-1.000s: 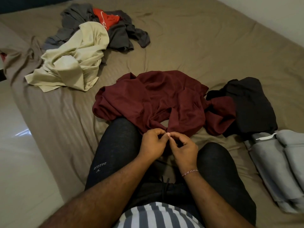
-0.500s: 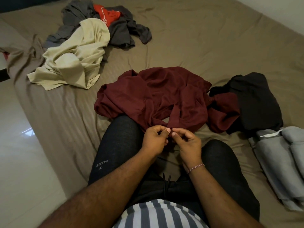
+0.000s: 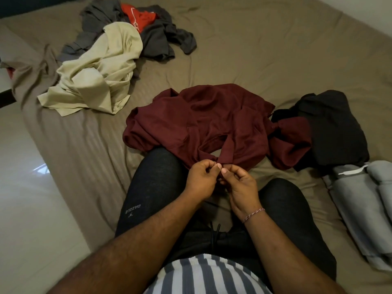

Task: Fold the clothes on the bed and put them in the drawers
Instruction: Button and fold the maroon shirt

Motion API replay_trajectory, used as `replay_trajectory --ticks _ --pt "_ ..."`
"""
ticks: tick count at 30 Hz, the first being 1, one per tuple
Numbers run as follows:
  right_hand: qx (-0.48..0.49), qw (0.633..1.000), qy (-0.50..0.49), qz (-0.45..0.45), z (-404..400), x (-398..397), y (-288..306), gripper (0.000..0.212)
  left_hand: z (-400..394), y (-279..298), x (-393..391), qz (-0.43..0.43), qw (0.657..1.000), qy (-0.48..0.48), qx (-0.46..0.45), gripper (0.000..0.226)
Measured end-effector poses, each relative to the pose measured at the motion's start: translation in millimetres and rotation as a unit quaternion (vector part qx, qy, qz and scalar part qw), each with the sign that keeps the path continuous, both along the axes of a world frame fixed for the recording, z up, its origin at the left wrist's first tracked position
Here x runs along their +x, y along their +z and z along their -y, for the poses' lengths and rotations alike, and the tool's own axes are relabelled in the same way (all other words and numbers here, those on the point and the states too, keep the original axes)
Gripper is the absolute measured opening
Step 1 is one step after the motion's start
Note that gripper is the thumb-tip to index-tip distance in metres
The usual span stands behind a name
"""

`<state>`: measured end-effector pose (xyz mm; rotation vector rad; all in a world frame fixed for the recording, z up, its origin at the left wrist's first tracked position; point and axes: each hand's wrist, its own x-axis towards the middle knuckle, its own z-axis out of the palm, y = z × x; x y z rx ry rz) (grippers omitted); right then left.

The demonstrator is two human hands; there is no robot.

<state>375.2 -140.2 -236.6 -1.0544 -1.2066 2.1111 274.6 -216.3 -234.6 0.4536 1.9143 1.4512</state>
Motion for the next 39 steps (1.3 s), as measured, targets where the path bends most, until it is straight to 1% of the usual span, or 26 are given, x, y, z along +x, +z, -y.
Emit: replay_trajectory --ticks 2,3,6,7,9,11,13,16,17,19,21,23,25,26,28,30,32,34,36,39 --pt "-0.008 1.0 -0.002 -0.009 0 0 3 0.009 0 1 -1 0.015 1.0 -0.001 0.02 0.02" --pt "0.014 1.0 -0.004 -0.001 0 1 4 0.009 0 1 -1 0.016 1.0 -0.002 0.02 0.021" --pt "0.138 0.989 -0.007 0.057 1 2 5 0.006 -1 0 0 -0.008 1.0 0.0 -0.014 0.021" --pt "0.165 0.984 -0.008 0.071 2 2 5 0.006 -1 -1 1 -0.018 1.0 -0.001 -0.025 0.021" --pt "0.182 0.979 -0.01 0.091 1 3 2 0.007 -1 -2 3 -0.034 0.999 -0.009 -0.036 0.021" --pt "0.182 0.977 -0.017 0.109 0 3 0 0.01 -1 -2 4 -0.042 0.998 -0.022 -0.039 0.022" --pt "0.145 0.984 -0.023 0.097 -2 2 -1 0.012 0 -1 4 -0.025 0.999 -0.031 -0.034 0.024" --pt "-0.006 0.999 -0.023 0.026 -5 4 5 0.014 0 1 2 0.062 0.997 -0.038 0.013 0.028" --pt "-0.033 0.999 -0.023 0.014 -7 6 6 0.016 0 2 2 0.085 0.995 -0.041 0.027 0.027" --pt "-0.026 0.999 -0.024 0.012 -8 7 8 0.015 -1 2 1 0.113 0.992 -0.034 0.045 0.024" --pt "0.005 1.0 -0.02 0.004 -6 7 11 0.006 0 3 -1 0.136 0.989 -0.013 0.064 0.02" --pt "0.044 0.999 0.0 -0.006 -5 6 13 0.009 1 4 -5 0.164 0.983 0.002 0.082 0.02" --pt "0.096 0.995 0.012 0.014 -6 7 13 0.011 2 4 -8 0.186 0.979 0.0 0.087 0.023" --pt "0.117 0.993 0.008 0.032 -7 7 12 0.008 2 4 -8 0.183 0.98 -0.006 0.083 0.023" --pt "0.14 0.988 -0.004 0.07 -7 7 10 0.006 2 4 -7 0.131 0.989 -0.026 0.059 0.017" --pt "0.157 0.982 -0.002 0.103 -8 7 7 0.009 3 6 -6 0.033 0.998 -0.046 0.036 0.013" --pt "0.202 0.968 0.014 0.148 -7 7 5 0.01 4 7 -5 -0.075 0.995 -0.065 0.024 0.012" --pt "0.259 0.946 0.027 0.191 -7 8 3 0.008 5 9 -4 -0.152 0.985 -0.08 0.005 0.011" --pt "0.297 0.93 0.031 0.215 -7 8 2 0.01 6 11 -3 -0.178 0.979 -0.094 -0.006 0.011" --pt "0.331 0.915 0.051 0.226 -6 8 5 0.013 7 12 -4 -0.168 0.981 -0.092 -0.014 0.012"
